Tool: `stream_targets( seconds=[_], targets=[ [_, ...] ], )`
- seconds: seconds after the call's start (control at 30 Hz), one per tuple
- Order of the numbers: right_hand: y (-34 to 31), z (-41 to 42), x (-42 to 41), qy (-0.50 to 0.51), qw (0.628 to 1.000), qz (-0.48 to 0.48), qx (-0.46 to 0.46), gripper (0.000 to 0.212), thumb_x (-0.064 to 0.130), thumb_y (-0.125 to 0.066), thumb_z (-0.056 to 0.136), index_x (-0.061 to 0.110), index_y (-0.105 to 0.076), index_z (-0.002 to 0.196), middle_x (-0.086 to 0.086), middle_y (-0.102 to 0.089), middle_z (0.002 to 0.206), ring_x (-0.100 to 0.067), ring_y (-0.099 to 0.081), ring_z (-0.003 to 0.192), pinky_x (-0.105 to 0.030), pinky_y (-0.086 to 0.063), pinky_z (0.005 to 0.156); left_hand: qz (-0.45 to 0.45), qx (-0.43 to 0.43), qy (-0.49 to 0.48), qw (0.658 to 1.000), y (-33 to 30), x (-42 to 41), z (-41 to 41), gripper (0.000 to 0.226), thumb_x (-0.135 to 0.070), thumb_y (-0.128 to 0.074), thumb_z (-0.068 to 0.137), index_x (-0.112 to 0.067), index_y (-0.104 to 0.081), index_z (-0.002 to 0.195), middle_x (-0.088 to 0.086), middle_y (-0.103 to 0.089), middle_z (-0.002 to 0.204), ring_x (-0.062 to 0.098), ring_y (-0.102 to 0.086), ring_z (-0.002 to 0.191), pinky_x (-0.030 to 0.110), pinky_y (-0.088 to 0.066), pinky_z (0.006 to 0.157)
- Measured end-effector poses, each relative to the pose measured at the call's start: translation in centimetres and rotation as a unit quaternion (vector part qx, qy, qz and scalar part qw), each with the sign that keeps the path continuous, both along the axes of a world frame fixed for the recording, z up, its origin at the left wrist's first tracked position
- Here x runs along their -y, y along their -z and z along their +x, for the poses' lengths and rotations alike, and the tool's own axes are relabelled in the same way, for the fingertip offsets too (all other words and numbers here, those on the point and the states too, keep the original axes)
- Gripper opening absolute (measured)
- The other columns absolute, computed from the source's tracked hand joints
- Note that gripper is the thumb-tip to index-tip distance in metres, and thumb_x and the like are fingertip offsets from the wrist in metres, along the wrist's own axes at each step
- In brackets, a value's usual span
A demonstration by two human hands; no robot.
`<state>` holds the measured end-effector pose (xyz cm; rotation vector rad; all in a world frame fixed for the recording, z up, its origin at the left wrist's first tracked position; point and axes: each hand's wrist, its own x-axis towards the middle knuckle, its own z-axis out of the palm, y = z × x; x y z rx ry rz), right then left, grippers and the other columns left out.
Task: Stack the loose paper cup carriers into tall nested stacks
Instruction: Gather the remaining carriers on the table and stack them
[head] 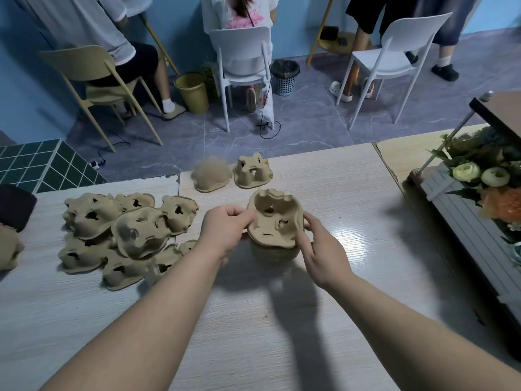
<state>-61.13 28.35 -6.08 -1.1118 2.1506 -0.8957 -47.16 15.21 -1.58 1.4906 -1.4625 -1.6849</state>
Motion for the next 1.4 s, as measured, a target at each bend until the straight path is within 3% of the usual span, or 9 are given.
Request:
stream_targets(
  seconds=[0.2, 0.4, 0.53, 0.73, 0.83, 0.93, 1.1, 1.27, 1.4],
  targets=[
    [0.0, -0.2, 0.1, 0.011, 1.0, 0.022, -0.001, 0.058, 0.057, -0.036, 0.094, 0.034, -0.024, 0.146, 0.006, -0.05, 0.14, -0.018, -0.059, 0.112, -0.033, -0.043, 0.091, -0.02, 0.035, 0.012, 0.999, 2.0, 0.1, 0.8, 0.007, -0.014, -0.076, 0.083, -0.015, -0.07, 0.079, 0.003, -0.07, 0.078, 0.018, -0.063, 0.075, 0.031, -0.053, 0.068],
    [-0.1, 0.1, 0.4, 0.003, 1.0, 0.015, 0.002, 0.053, 0.049, -0.039, 0.096, 0.037, -0.025, 0.145, 0.01, -0.053, 0.136, -0.016, -0.063, 0.102, -0.033, -0.046, 0.086, -0.062, 0.102, 0.034, 0.992, 3.7, 0.5, 1.2, 0.024, -0.022, -0.075, 0.083, -0.018, -0.07, 0.106, -0.003, -0.071, 0.093, 0.014, -0.065, 0.087, 0.038, -0.054, 0.086],
    [-0.3, 0.1, 0.6, 0.001, 1.0, 0.014, 0.0, 0.051, 0.044, -0.042, 0.097, 0.036, -0.026, 0.145, 0.011, -0.054, 0.133, -0.015, -0.064, 0.099, -0.032, -0.045, 0.083, -0.038, 0.106, 0.068, 0.991, 4.1, 0.3, 1.2, 0.03, -0.029, -0.067, 0.09, -0.024, -0.066, 0.119, -0.003, -0.074, 0.099, 0.027, -0.07, 0.093, 0.048, -0.057, 0.086],
    [-0.4, -0.6, 1.6, 0.011, 1.0, 0.024, 0.002, 0.055, 0.043, -0.044, 0.096, 0.035, -0.024, 0.146, 0.012, -0.053, 0.135, -0.017, -0.063, 0.102, -0.032, -0.045, 0.084, -0.043, 0.092, 0.056, 0.993, 4.7, 0.7, 0.1, 0.019, -0.025, -0.066, 0.088, -0.038, -0.068, 0.102, -0.001, -0.075, 0.102, 0.018, -0.069, 0.097, 0.049, -0.054, 0.091],
    [-0.6, -1.8, 2.7, 0.013, 0.999, 0.037, -0.012, 0.062, 0.038, -0.045, 0.096, 0.031, -0.016, 0.15, 0.006, -0.051, 0.139, -0.022, -0.061, 0.107, -0.036, -0.046, 0.088, -0.038, 0.066, 0.055, 0.996, 4.7, 1.5, -1.3, 0.026, -0.023, -0.066, 0.089, -0.028, -0.068, 0.115, 0.002, -0.073, 0.109, 0.016, -0.066, 0.107, 0.046, -0.054, 0.094],
    [-0.9, -3.2, 3.9, 0.016, 0.999, 0.041, -0.03, 0.067, 0.034, -0.045, 0.096, 0.031, -0.007, 0.151, 0.001, -0.054, 0.136, -0.025, -0.062, 0.103, -0.035, -0.046, 0.083, -0.034, 0.044, 0.049, 0.997, 4.7, 2.6, -3.0, 0.021, -0.022, -0.066, 0.09, -0.029, -0.068, 0.11, 0.002, -0.072, 0.112, 0.016, -0.065, 0.111, 0.043, -0.053, 0.097],
    [-0.9, -5.4, 5.2, 0.015, 0.998, 0.018, -0.051, 0.058, 0.029, -0.044, 0.096, 0.04, -0.019, 0.147, 0.006, -0.055, 0.131, -0.02, -0.057, 0.097, -0.028, -0.035, 0.072, -0.043, 0.051, 0.071, 0.995, 5.3, 4.2, -5.4, 0.026, -0.029, -0.071, 0.087, -0.026, -0.068, 0.112, -0.001, -0.072, 0.108, 0.016, -0.066, 0.107, 0.041, -0.053, 0.095],
    [-0.1, -6.1, 5.2, 0.015, 0.999, 0.009, -0.04, 0.055, 0.034, -0.046, 0.093, 0.051, -0.023, 0.14, 0.013, -0.048, 0.135, -0.016, -0.058, 0.104, -0.034, -0.045, 0.082, -0.186, 0.139, 0.075, 0.97, 3.8, 8.9, -5.7, 0.048, -0.037, -0.073, 0.084, -0.017, -0.061, 0.126, -0.006, -0.06, 0.101, 0.013, -0.056, 0.093, 0.027, -0.044, 0.084],
    [0.2, -6.1, 5.2, 0.029, 0.999, -0.008, -0.043, 0.05, 0.039, -0.048, 0.093, 0.053, -0.026, 0.136, 0.019, -0.048, 0.123, -0.011, -0.059, 0.091, -0.036, -0.048, 0.082, -0.291, 0.236, 0.143, 0.916, 3.7, 13.5, -6.7, 0.061, -0.036, -0.072, 0.086, -0.021, -0.049, 0.14, 0.001, -0.053, 0.136, 0.021, -0.05, 0.122, 0.031, -0.038, 0.098]
  ],
)
